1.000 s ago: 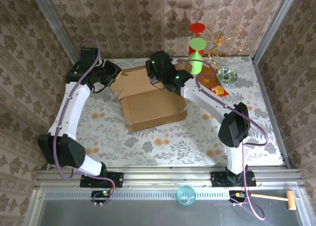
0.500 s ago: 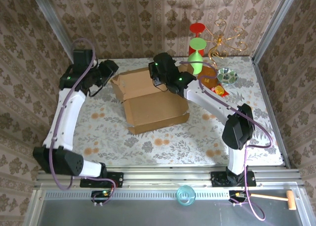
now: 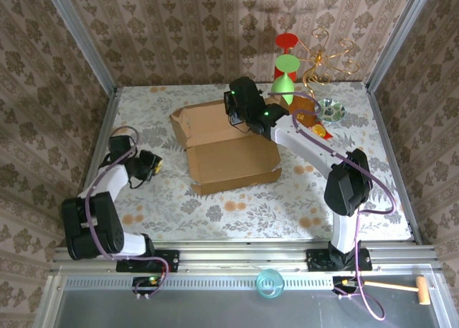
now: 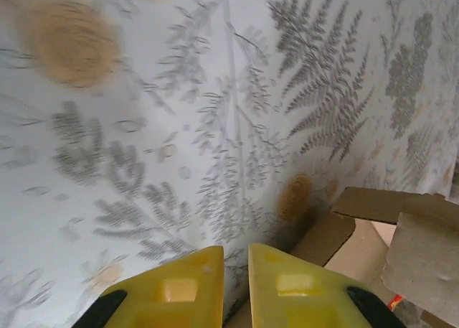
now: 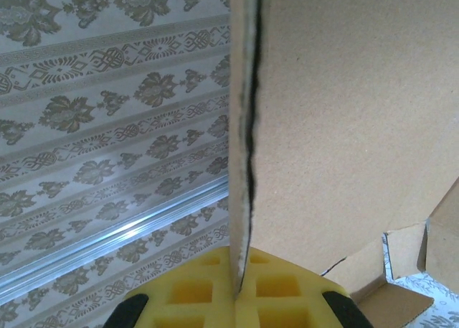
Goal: Fold the paper box
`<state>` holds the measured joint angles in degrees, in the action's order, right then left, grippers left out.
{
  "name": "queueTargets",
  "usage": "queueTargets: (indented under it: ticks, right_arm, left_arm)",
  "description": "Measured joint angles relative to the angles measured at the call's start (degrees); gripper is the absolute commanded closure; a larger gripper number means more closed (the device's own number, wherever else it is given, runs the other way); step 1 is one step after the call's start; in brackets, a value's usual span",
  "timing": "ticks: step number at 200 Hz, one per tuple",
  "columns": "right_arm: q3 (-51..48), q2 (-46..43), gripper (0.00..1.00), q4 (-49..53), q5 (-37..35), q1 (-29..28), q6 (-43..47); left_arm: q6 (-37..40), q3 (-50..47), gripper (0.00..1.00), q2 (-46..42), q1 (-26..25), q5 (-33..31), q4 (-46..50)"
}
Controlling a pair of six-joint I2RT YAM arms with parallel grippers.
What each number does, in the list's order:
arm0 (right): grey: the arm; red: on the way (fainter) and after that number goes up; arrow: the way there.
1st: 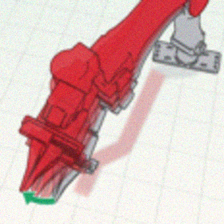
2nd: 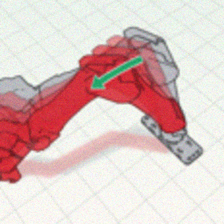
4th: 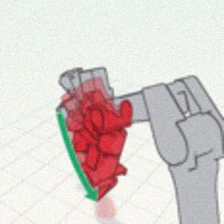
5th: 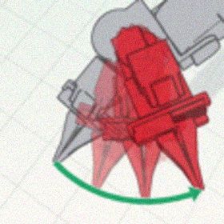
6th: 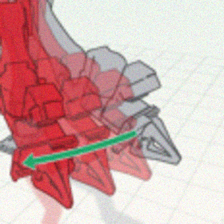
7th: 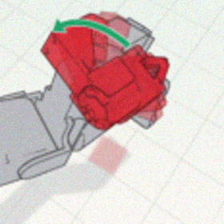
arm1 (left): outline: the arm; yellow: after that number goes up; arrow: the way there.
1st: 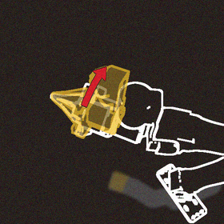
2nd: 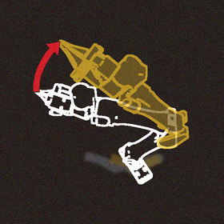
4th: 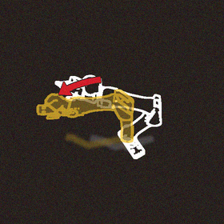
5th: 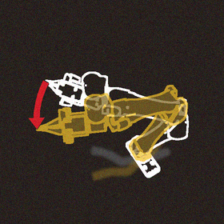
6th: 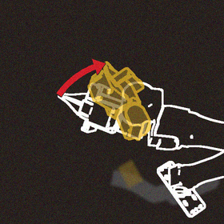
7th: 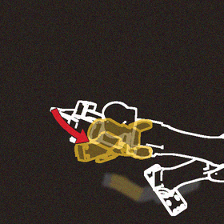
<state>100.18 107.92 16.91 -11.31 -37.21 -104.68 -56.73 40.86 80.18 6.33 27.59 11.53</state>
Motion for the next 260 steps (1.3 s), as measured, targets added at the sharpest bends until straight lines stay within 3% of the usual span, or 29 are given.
queueTargets:
  ticks: [48, 103, 168, 244, 260]
  right_arm:
    - [2.01, 0.0, 1.0, 3.65, 0.02, 0.24, -2.54]
    - [9.75, -0.31, 1.0, 10.19, 0.11, 0.48, -3.74]
    - [11.5, -2.86, 1.0, 15.04, 0.09, 0.66, -6.49]
    - [12.52, -3.08, 1.0, 15.47, -0.13, 1.46, -8.59]
    - [12.5, -3.08, 1.0, 15.45, -0.13, 1.6, -9.07]
  left_arm:
    - [-8.13, -3.72, 0.78, 11.13, -5.31, 2.47, -26.12]
    - [-14.64, -4.52, 0.78, 14.56, -8.55, 2.62, -38.8]
    - [-18.36, -4.52, 0.77, 9.42, -11.43, 2.43, -42.82]
    - [-18.03, -4.52, 0.76, 0.61, -13.73, 0.85, -37.44]
    - [-16.79, -4.48, 0.7, -0.26, -14.45, 0.15, -35.01]
